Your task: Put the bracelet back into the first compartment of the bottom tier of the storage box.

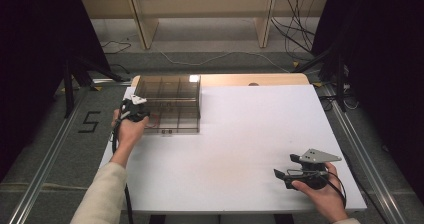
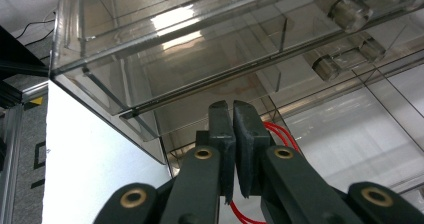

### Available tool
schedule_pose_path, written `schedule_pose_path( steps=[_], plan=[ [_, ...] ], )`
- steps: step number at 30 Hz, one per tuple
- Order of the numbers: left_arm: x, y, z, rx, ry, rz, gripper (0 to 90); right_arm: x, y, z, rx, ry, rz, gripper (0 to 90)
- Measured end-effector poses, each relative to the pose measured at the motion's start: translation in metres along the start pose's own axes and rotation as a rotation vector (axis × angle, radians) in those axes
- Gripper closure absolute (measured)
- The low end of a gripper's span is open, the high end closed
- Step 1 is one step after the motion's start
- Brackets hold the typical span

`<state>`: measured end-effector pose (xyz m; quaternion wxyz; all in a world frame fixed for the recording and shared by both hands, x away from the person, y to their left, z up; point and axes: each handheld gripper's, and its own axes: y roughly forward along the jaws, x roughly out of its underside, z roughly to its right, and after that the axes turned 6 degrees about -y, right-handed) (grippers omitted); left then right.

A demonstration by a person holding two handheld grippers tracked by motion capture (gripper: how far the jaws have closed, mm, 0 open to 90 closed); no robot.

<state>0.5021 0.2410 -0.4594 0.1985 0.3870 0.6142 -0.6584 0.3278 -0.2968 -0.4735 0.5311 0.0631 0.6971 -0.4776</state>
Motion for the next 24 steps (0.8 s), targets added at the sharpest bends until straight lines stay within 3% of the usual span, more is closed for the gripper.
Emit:
schedule_pose_path(
  steps=[24],
  plan=[
    [0.006,0.011,0.004,-0.004,0.037,-0.046,87.1,0.000,0.000,0.000,-0.001,-0.002,0.000,16.7]
  ],
)
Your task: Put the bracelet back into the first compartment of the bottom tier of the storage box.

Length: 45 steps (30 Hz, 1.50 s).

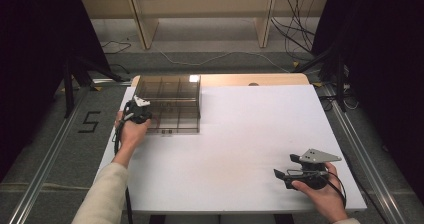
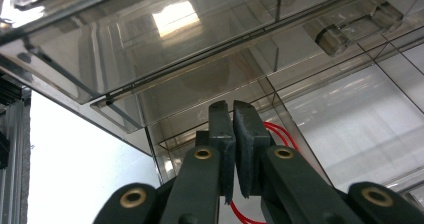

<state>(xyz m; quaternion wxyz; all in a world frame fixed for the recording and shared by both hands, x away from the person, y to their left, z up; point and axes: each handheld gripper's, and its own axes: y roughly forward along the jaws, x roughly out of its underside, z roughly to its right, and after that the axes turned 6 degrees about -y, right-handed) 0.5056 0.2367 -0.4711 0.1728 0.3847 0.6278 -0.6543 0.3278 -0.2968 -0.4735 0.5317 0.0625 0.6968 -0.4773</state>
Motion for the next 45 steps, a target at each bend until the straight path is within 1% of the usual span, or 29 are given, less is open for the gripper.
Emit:
schedule_pose_path(
  steps=[24,29,34,38,41,43,45],
  plan=[
    [0.005,0.007,-0.001,-0.006,0.020,-0.030,86.5,0.000,0.000,0.000,-0.002,-0.002,0.000,16.7],
    [0.004,0.005,-0.001,-0.008,0.015,-0.021,83.8,0.000,0.000,0.000,-0.002,-0.002,0.001,16.7],
    [0.002,-0.001,0.000,-0.009,0.006,-0.001,79.1,0.000,0.000,0.000,-0.001,0.000,0.001,16.7],
    [-0.003,-0.012,0.002,0.002,-0.011,0.039,74.2,0.000,0.000,0.000,-0.004,-0.001,0.006,16.7],
    [-0.005,-0.020,0.005,0.012,-0.008,0.067,66.4,0.000,0.000,0.000,-0.003,-0.003,0.009,16.7],
    [-0.007,-0.026,0.007,0.019,-0.018,0.088,60.4,0.000,0.000,-0.001,-0.003,-0.004,0.010,16.7],
    [-0.008,-0.032,0.009,0.036,-0.031,0.110,54.9,0.000,0.000,-0.001,-0.003,-0.005,0.010,16.7]
  ],
)
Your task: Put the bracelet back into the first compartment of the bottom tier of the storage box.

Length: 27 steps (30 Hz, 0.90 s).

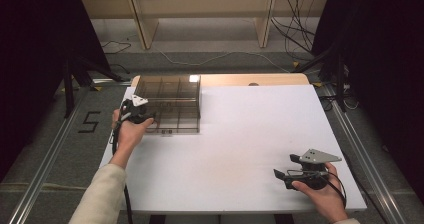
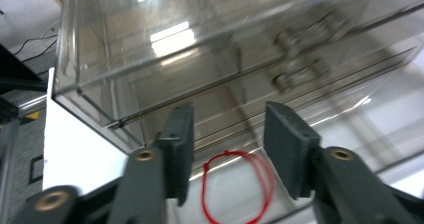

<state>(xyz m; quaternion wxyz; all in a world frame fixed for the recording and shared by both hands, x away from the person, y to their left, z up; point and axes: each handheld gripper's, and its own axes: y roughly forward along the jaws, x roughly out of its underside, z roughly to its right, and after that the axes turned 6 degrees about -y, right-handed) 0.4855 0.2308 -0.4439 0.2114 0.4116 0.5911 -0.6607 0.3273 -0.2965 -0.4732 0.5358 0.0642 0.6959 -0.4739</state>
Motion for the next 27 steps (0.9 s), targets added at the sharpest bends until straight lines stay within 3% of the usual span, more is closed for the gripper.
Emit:
schedule_pose_path(
  steps=[7,13,21,27],
  plan=[
    [-0.006,-0.017,0.015,0.080,-0.058,0.029,34.9,0.000,0.000,-0.001,-0.003,0.004,-0.003,16.7],
    [0.003,-0.031,0.042,0.229,-0.049,0.031,27.4,0.000,0.000,-0.001,-0.005,0.000,0.003,16.7],
    [0.040,-0.054,0.089,0.427,-0.013,0.054,26.9,-0.001,0.000,-0.003,-0.008,-0.001,-0.004,16.7],
    [0.070,-0.070,0.131,0.528,0.074,0.033,25.0,-0.001,0.000,-0.003,-0.010,-0.006,-0.004,16.6]
  ],
)
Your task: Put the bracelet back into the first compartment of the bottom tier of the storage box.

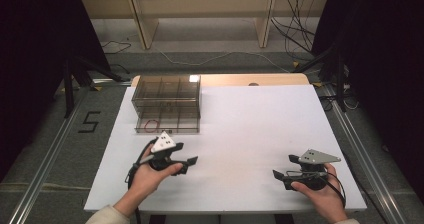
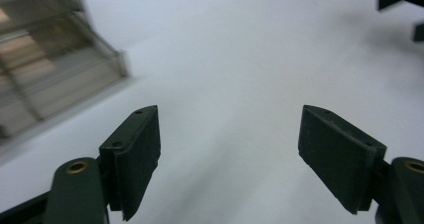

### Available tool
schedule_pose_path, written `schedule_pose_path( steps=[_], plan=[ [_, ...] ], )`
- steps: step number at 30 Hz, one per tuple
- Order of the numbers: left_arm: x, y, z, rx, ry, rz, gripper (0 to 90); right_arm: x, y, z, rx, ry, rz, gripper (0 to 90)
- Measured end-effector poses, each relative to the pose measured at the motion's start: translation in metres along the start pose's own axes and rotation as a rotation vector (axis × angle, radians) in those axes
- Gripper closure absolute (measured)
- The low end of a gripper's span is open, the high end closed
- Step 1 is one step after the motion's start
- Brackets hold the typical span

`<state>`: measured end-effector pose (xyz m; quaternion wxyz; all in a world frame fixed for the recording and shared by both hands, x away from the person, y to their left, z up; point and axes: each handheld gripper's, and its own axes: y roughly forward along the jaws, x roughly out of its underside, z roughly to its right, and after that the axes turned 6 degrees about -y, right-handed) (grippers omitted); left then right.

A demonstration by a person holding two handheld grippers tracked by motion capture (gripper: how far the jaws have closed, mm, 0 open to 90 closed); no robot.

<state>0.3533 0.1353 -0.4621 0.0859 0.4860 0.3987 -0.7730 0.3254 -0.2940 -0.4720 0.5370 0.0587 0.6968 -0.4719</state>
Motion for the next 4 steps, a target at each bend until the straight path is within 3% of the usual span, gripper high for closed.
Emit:
schedule_pose_path(
  steps=[4],
  plan=[
    [0.007,0.006,0.019,0.040,0.057,-0.028,24.3,0.000,0.001,0.000,-0.005,-0.008,0.008,16.7]
  ],
)
